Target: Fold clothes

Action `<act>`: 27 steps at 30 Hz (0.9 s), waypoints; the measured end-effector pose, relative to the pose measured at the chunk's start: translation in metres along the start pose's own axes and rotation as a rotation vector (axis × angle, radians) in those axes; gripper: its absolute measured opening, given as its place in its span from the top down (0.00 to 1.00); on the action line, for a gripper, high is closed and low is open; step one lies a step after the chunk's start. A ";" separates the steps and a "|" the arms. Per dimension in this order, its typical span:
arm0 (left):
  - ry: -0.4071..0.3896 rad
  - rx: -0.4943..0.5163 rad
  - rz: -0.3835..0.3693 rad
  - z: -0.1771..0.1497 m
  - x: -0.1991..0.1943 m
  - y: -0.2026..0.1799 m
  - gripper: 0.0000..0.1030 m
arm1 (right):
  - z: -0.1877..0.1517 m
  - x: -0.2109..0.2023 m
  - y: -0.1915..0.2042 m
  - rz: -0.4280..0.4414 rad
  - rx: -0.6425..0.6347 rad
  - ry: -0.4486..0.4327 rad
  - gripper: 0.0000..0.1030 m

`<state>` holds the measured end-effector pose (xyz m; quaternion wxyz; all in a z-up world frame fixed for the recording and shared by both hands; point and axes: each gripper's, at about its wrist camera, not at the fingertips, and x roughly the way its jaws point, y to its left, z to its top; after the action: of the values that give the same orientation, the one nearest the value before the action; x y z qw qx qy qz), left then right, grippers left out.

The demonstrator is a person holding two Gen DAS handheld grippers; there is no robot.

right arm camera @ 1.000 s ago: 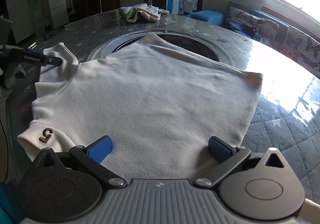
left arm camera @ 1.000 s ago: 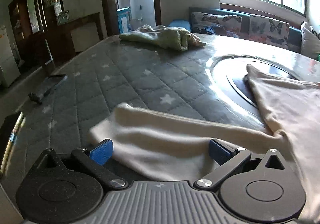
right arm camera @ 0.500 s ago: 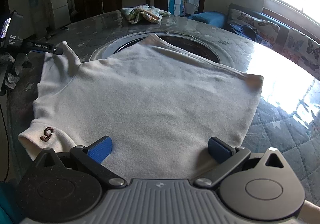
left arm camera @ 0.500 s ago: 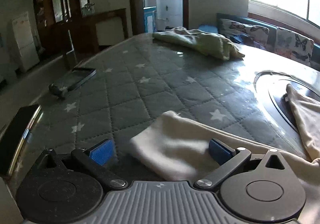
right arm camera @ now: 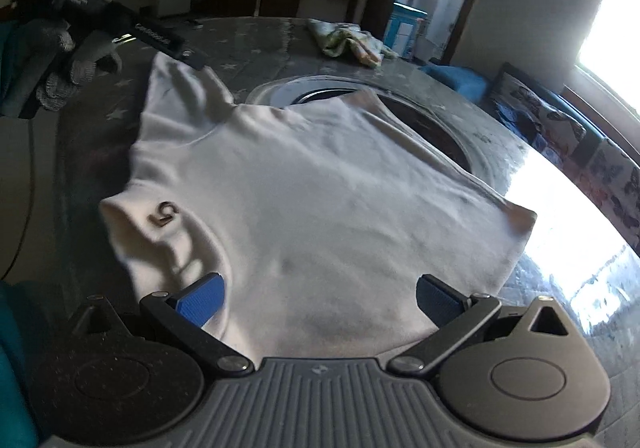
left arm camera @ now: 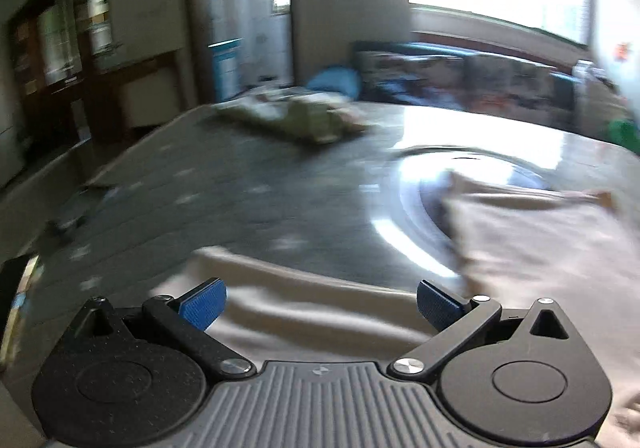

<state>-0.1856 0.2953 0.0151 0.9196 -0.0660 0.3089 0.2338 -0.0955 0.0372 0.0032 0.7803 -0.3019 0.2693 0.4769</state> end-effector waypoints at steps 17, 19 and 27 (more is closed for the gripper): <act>0.041 0.381 -0.283 -0.058 -0.024 -0.126 0.00 | -0.021 -0.021 0.013 -0.010 -0.026 -0.024 0.00; 0.034 0.377 -0.290 -0.057 -0.027 -0.125 0.00 | -0.023 -0.029 0.006 -0.012 0.017 -0.041 0.00; 0.010 0.335 -0.345 -0.039 -0.032 -0.131 0.00 | -0.063 -0.074 -0.057 -0.178 0.317 -0.061 0.01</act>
<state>-0.1668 0.1571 0.0000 0.9424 0.0345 0.3322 0.0185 -0.0821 -0.0725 0.0255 0.8650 -0.1835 0.2896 0.3664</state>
